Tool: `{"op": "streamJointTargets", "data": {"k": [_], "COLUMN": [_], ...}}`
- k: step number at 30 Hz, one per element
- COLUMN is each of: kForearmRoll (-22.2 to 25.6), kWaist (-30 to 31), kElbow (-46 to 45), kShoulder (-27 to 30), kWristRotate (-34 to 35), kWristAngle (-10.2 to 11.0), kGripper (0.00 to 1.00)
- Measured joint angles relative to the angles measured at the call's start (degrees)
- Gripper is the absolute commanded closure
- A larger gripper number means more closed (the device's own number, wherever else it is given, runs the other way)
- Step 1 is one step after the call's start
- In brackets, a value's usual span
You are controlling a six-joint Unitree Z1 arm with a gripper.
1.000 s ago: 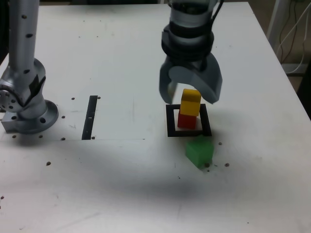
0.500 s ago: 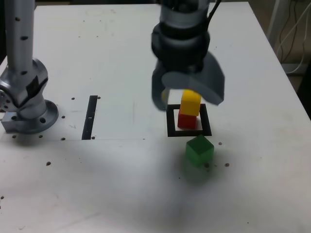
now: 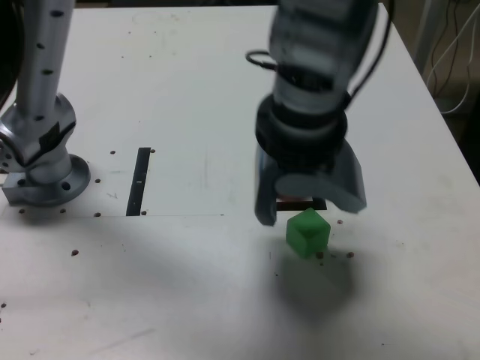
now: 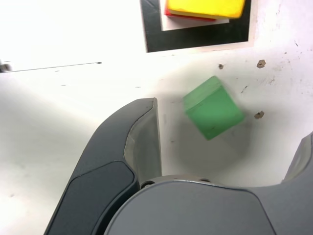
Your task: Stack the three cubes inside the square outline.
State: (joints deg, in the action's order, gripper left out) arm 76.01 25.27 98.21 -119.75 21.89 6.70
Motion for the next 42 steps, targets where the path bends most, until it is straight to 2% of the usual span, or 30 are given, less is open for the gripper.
{"op": "streamJointTargets", "data": {"k": [7,16,20,27,32,38,42], "kForearmRoll": [-1.17,-2.90,-2.81,-2.57,-2.81,-3.03,-3.09], "kWaist": [-0.38,-2.29,-2.37,-2.73,-2.94,-3.06,-3.09], "kElbow": [0.04,-0.82,-0.93,-0.87,-0.16,0.69,1.50], "kShoulder": [-3.25,-7.10,-7.10,-7.10,-7.11,-7.22,-7.22], "kWristRotate": [-1.40,-4.47,-4.74,-5.31,-6.03,-6.25,-6.58], "kWristAngle": [-0.24,-3.42,-3.44,-3.11,-3.23,-3.75,-4.41], "kGripper": [0.02,0.13,0.22,0.44,0.49,0.70,0.72]}}
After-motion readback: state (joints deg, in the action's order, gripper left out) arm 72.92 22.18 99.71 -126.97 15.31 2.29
